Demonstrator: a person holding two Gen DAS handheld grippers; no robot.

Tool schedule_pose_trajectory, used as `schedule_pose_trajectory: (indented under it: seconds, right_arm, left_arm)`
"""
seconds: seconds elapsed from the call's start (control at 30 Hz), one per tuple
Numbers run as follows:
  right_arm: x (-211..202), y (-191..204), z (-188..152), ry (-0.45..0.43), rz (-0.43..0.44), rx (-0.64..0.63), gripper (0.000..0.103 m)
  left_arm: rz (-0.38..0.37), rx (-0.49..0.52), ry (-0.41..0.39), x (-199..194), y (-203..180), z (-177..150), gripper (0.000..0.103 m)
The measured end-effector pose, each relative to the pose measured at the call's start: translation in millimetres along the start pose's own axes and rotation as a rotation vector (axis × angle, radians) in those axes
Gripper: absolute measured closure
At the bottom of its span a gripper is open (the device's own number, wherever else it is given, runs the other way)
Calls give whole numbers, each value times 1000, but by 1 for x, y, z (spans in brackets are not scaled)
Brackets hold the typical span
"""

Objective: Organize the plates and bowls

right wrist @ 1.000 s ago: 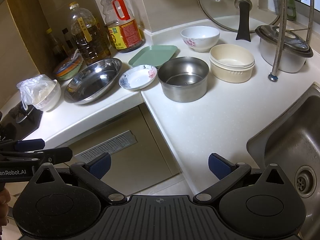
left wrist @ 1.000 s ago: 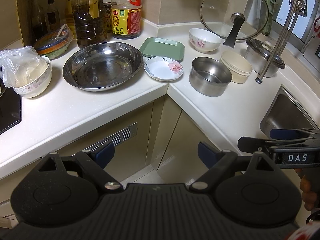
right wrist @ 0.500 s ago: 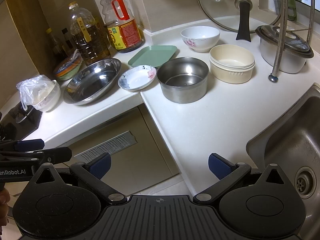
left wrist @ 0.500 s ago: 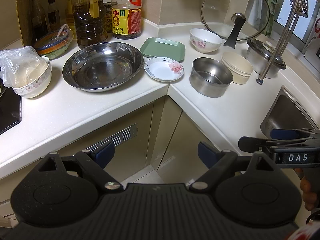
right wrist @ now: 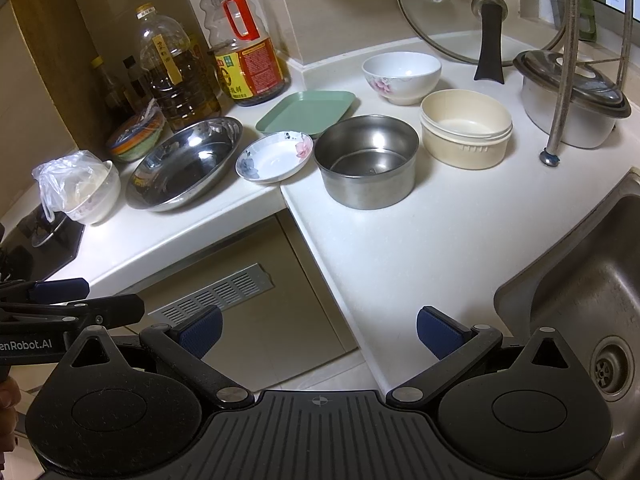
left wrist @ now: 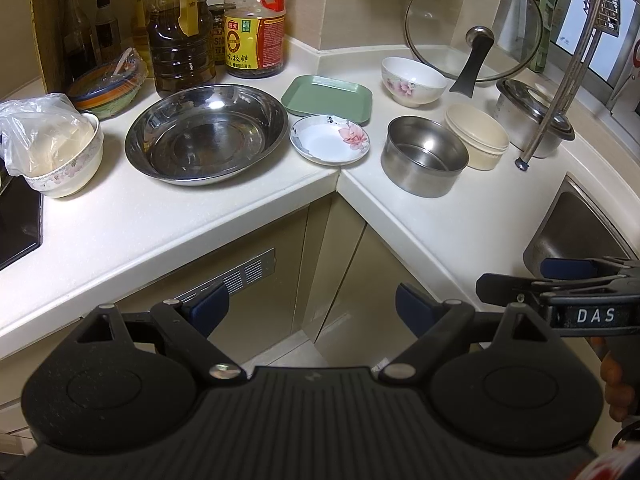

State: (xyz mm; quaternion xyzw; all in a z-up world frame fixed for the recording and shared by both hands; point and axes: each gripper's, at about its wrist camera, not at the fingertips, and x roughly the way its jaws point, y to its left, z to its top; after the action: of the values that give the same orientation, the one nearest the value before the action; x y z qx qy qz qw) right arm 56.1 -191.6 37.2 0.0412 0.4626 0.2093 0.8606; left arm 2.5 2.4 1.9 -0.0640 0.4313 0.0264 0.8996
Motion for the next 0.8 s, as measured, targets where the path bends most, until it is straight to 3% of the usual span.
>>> schedule_pose_trajectory:
  seconds: [0.8]
  right_arm:
    - [7,-1,7,10,19,-16,0]
  left_arm:
    - [24,-20,-9,2,0,3,14]
